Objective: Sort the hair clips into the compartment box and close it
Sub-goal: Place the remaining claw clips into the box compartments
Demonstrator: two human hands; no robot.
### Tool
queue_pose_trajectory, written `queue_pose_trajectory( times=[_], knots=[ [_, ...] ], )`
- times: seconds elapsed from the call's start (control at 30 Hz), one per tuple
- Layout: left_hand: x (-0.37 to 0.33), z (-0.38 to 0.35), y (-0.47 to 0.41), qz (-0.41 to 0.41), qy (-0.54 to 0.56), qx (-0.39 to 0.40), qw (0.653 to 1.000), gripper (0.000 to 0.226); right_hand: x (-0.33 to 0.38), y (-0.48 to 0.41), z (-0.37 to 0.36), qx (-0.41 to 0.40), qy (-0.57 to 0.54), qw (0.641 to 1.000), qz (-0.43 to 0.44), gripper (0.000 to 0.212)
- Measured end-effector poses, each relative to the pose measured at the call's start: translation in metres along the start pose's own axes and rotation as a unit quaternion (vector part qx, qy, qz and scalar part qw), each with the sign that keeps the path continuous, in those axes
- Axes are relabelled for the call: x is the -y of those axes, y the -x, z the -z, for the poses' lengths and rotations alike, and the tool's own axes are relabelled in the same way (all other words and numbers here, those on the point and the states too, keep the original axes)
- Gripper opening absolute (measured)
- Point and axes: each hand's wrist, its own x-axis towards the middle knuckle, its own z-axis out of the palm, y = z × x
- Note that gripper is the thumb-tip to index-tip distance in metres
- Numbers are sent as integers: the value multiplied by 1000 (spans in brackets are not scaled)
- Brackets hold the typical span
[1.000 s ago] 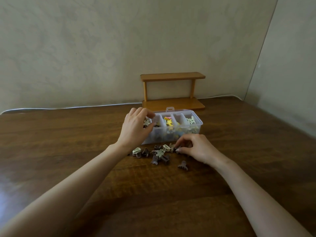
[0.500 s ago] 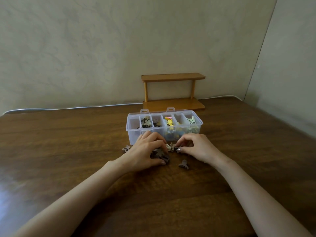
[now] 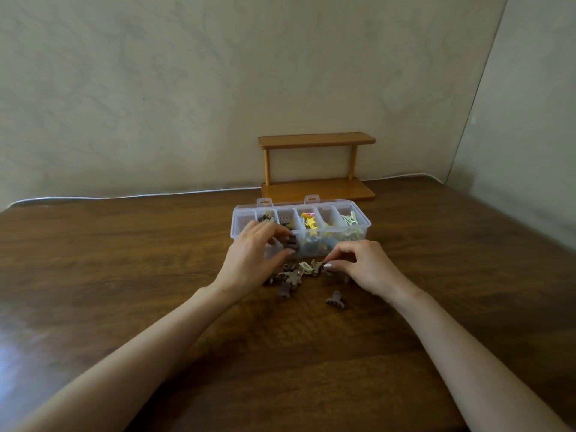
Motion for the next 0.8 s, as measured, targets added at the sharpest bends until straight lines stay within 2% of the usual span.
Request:
queue_pose_trajectory(
  times=[0.1, 0.2, 0.4, 0.53, 0.63, 0.8],
  knots=[
    [1, 1, -13, 25, -13, -47, 998, 21, 1, 1, 0, 5, -7, 1000, -2, 10],
    [3, -4, -29, 43, -85, -77, 992, 24, 1, 1, 1, -1, -12, 1000, -4, 9],
    [11, -12, -51, 84, -127, -26, 988, 29, 3, 2, 3, -8, -47, 999, 0, 11],
    [3, -11, -37, 22, -124, -63, 990, 21, 4, 2, 3, -9, -73, 997, -2, 11],
    [-4, -9, -24, -23, -147, -59, 987, 21, 5, 1, 2, -9, -101, 995, 3, 11],
    [-13, -11, -7, -74, -118, -29, 990, 23, 6, 1, 6, 15, -239, 971, -18, 9]
  ],
)
